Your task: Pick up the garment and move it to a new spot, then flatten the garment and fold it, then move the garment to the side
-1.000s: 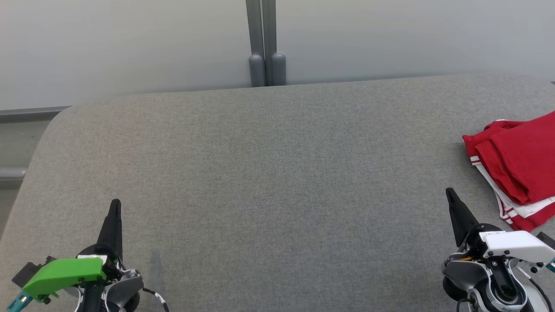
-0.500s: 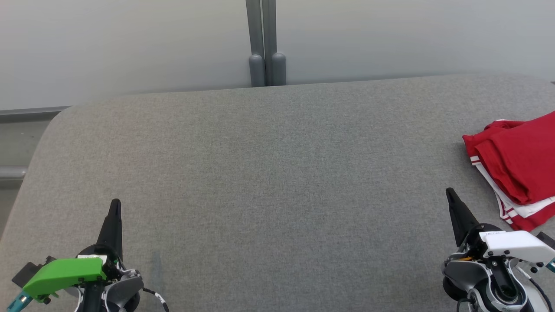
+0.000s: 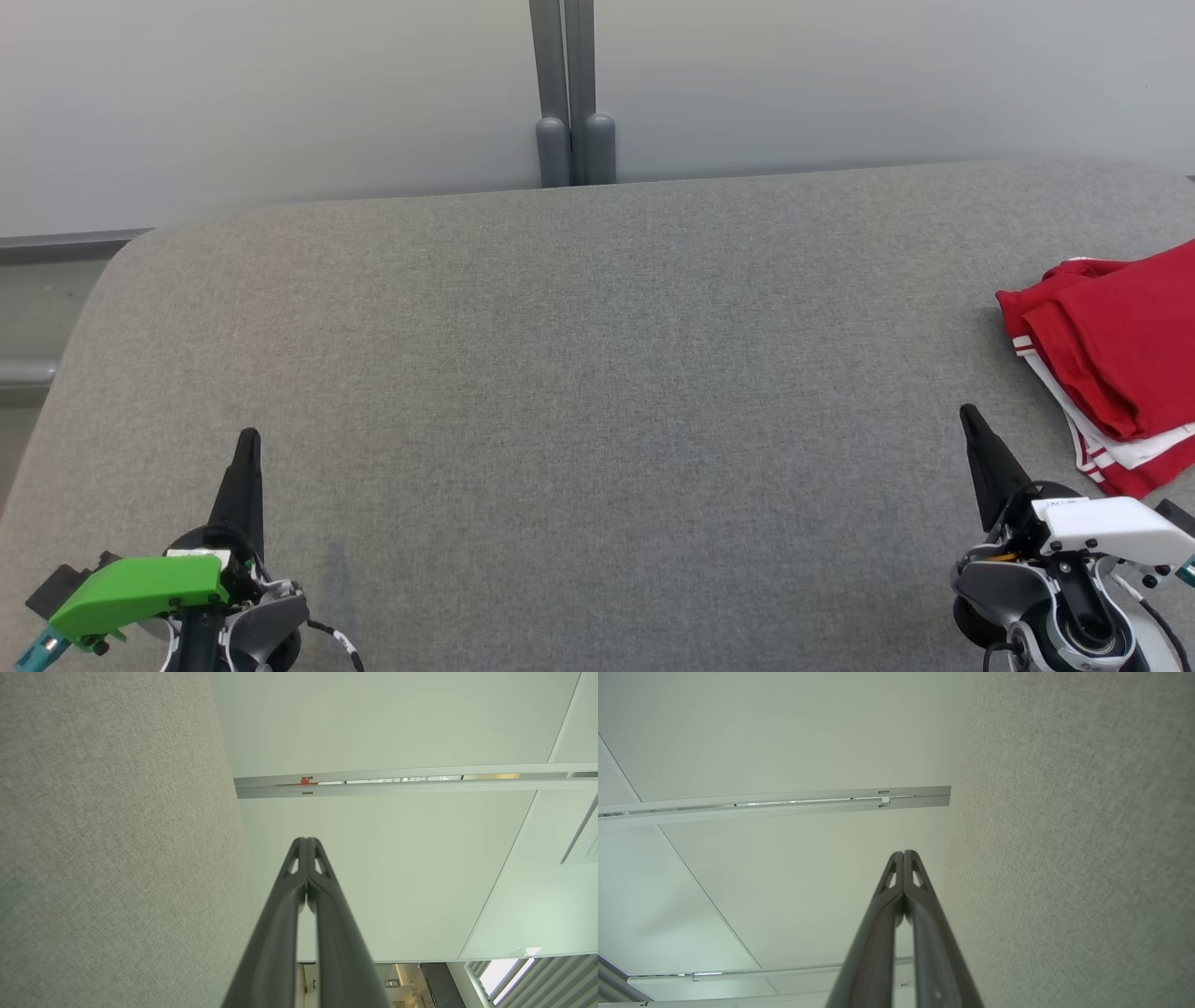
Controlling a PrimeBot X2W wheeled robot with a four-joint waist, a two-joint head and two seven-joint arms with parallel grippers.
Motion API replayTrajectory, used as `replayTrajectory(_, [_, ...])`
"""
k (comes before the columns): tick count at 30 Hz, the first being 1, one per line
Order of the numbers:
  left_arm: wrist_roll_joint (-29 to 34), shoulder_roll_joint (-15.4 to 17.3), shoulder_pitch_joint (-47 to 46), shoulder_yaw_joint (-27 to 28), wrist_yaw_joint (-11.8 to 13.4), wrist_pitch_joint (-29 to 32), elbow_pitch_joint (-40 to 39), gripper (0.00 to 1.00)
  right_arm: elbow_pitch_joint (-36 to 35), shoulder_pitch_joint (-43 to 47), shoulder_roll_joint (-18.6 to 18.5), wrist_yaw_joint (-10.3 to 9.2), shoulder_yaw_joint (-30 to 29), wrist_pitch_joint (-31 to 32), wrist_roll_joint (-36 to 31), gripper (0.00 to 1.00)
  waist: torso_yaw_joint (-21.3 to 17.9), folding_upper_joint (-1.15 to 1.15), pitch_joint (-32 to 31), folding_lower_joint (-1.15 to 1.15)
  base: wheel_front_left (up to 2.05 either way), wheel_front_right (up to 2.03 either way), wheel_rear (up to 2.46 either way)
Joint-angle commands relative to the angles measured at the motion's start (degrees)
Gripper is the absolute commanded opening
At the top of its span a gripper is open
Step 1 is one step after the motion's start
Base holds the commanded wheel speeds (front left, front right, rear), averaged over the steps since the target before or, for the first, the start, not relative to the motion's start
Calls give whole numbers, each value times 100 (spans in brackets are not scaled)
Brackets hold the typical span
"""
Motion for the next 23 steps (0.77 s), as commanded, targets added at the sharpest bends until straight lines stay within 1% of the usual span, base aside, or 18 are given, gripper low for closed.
replayTrajectory(1, [-2,27,-67,14,-30,19,-13,0,13,-40,-24,2,-9,18,39,0,0,0,0,0,0,0,0])
replayTrajectory(23, [-3,27,-67,14,-30,18,-13,0,12,-39,-24,2,-8,18,40,0,0,0,0,0,0,0,0])
